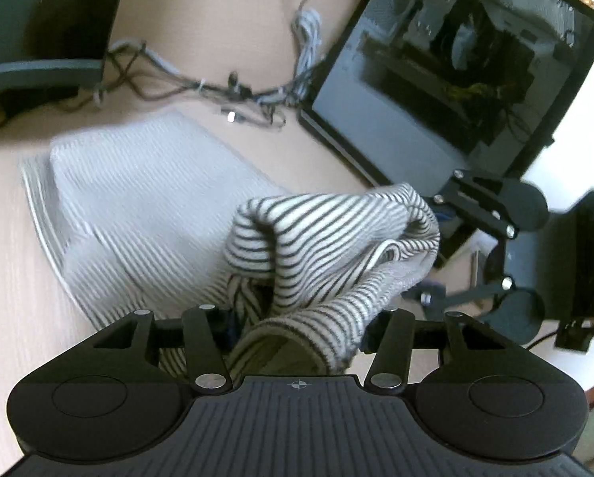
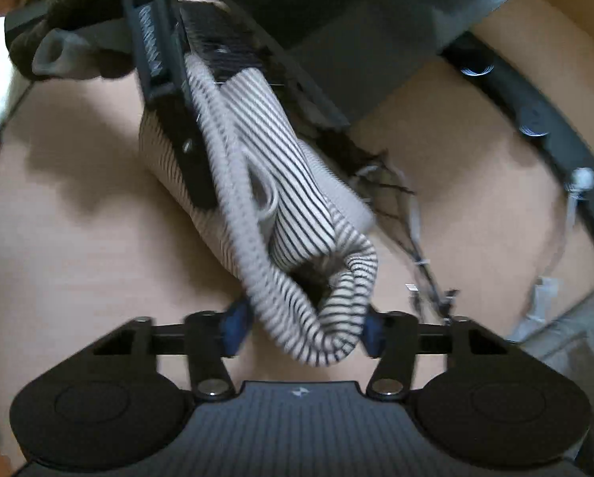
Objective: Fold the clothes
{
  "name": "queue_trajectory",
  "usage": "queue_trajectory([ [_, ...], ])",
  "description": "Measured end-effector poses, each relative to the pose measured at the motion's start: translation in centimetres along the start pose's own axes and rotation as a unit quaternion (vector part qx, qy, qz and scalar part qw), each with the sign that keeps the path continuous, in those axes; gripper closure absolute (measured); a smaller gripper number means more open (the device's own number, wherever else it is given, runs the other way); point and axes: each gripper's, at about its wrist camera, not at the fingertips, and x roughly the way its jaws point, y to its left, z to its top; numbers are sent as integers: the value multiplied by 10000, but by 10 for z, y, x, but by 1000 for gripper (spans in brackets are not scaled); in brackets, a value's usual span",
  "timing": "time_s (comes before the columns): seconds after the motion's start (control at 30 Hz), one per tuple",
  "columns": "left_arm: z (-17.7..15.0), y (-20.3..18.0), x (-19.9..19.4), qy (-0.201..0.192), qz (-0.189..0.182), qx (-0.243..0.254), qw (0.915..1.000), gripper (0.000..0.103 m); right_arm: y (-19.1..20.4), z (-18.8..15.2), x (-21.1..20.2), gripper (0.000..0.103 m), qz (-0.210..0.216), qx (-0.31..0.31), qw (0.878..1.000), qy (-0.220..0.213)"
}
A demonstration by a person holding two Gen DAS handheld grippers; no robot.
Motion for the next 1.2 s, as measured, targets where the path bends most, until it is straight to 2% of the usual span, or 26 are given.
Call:
queue_trajectory([
  [0.1,-12,-4,-10,218,-195,-358,9989,48,0,2,-18,75,771,251,9966,123],
  [0.2,-22,-16,-34,477,-786,-701,9933,46,-5,5,-54,76,1427,589,9880,106],
  [0.3,-24,-26,-57,463,-1259,-872,9871,44,-34,11,-92,76,1824,1314,9744,-102],
  [0.37,-20,-27,-68,313,-1409,-970,9848,44,-54,17,-104,76,1892,1769,9655,-265],
  [0.5,-3,-1,-74,-166,-990,-1186,9879,45,-76,32,-76,76,1631,2300,9584,-452],
  [0.67,15,48,-78,-734,-113,-1705,9826,46,-90,57,7,76,999,2747,9556,-369],
  [0.83,20,62,-97,-945,385,-1564,9824,42,-84,65,79,76,824,2945,9519,171],
  [0.9,22,67,-105,-1019,555,-1483,9821,36,-84,63,90,76,863,3022,9489,291],
  [1.0,24,73,-118,-1129,811,-1360,9809,36,-84,54,93,73,883,3277,9397,425],
  [1.03,26,74,-119,-1153,819,-1270,9818,36,-85,49,94,71,874,3404,9351,462],
  [1.13,38,57,-94,-986,549,-734,9909,36,-89,36,98,51,796,3839,9183,549],
  [1.17,42,51,-85,-915,458,-550,9932,36,-90,32,100,38,769,3982,9122,578],
  [1.2,46,44,-76,-843,368,-365,9951,36,-92,28,101,31,743,4124,9059,607],
])
